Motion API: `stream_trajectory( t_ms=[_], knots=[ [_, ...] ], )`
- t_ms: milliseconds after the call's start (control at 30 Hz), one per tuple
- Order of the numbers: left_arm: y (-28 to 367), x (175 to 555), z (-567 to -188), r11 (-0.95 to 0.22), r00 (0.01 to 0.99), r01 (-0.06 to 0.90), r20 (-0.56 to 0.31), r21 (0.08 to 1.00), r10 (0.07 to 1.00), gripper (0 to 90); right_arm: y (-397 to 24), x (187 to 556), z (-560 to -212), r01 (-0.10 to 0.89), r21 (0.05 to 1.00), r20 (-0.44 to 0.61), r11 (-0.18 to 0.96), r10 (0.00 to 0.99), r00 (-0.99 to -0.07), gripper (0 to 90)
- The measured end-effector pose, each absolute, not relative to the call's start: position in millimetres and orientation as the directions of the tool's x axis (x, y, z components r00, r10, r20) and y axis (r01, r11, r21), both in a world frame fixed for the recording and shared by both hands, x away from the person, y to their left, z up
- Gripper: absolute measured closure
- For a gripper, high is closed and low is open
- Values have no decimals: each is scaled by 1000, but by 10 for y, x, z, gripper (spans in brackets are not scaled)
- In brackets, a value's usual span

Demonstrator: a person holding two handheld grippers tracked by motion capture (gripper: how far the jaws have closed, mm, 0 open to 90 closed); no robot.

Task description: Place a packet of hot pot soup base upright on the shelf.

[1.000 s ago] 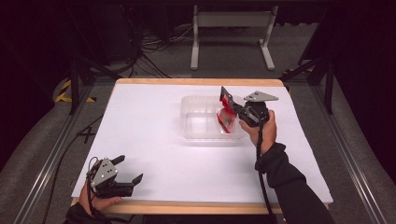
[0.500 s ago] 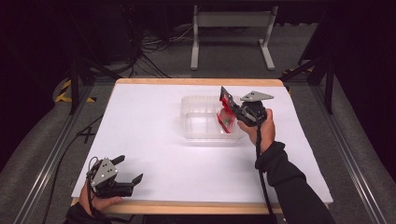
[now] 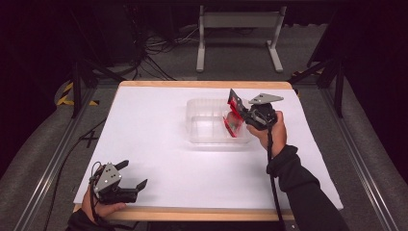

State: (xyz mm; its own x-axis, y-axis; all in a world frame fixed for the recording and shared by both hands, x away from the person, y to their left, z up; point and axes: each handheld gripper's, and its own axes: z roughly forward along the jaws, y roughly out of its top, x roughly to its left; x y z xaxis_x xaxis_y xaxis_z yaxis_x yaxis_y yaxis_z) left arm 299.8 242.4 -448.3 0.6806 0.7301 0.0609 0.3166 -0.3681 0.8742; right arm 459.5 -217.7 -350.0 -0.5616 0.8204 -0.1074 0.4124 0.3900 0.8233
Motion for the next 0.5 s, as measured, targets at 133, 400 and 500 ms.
stream_trajectory(
  t_ms=[133, 400, 500],
  knots=[
    [2425, 2995, -4481, -371, 682, 314, 65, 874, 729, 81, -2217, 4572, -3470, 409, 823, -109, 395, 816, -568, 815],
    [2416, 2990, -4484, -374, 681, 317, 65, 872, 729, 81, -2264, 4516, -3436, 404, 812, -127, 421, 803, -582, 812],
    [2417, 2989, -4485, -373, 681, 317, 64, 872, 729, 82, -2282, 4492, -3416, 397, 807, -141, 438, 795, -591, 793]
  ],
)
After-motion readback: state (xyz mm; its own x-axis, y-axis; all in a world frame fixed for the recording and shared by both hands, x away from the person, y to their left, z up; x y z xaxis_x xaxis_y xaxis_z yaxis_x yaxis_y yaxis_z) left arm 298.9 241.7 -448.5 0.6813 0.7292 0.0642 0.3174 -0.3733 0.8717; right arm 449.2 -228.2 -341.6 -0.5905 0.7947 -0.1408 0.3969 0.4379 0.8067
